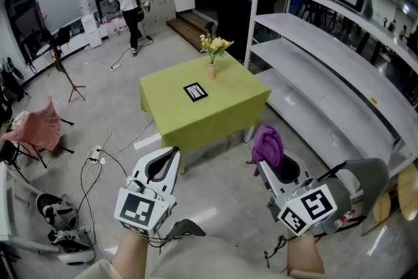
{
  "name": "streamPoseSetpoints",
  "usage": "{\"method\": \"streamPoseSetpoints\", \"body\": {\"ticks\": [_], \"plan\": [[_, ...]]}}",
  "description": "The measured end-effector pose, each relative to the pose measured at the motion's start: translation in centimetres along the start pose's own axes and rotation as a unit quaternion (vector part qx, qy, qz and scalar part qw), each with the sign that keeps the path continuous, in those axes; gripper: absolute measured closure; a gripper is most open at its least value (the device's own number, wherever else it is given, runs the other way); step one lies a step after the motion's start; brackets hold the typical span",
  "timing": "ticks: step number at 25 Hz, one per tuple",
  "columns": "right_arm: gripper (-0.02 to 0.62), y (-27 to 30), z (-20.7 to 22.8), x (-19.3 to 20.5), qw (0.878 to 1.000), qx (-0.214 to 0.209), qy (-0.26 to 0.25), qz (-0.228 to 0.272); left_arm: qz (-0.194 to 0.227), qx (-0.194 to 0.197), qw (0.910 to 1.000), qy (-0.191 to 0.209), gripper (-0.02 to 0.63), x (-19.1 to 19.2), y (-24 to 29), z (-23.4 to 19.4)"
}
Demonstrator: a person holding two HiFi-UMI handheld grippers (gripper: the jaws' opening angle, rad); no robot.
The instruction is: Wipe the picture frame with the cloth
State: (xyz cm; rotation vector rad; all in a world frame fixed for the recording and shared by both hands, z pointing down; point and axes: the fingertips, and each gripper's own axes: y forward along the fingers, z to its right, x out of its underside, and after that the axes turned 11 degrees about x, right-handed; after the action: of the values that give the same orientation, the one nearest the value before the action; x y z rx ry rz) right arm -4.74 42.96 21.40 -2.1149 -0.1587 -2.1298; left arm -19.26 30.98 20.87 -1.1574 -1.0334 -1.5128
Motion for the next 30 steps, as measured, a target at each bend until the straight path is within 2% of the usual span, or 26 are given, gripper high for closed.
{"method": "streamPoseSetpoints", "body": {"ticks": [4, 14, 21, 30], "plan": [[0.458, 0.4, 0.9, 0.7, 1.0, -0.007, -0.003, -0.008, -0.002, 0.0, 1.0, 0.001, 0.598, 0.8, 0.6, 0.4], [0.457, 5.4, 1.8, 3.5, 0.999, -0.022, -0.022, -0.024, -0.004, -0.01, 0.9999, -0.002, 0.598, 3.9, 3.5, -3.0], [0.457, 11.8, 3.3, 4.6, 0.999, -0.016, -0.016, -0.036, -0.011, -0.011, 0.9999, -0.005, 0.598, 5.2, 7.4, -8.4], [0.457, 23.2, 5.5, 6.5, 0.997, -0.015, -0.01, -0.07, -0.03, 0.008, 0.9994, -0.016, 0.598, 8.2, 14.4, -17.5]]}}
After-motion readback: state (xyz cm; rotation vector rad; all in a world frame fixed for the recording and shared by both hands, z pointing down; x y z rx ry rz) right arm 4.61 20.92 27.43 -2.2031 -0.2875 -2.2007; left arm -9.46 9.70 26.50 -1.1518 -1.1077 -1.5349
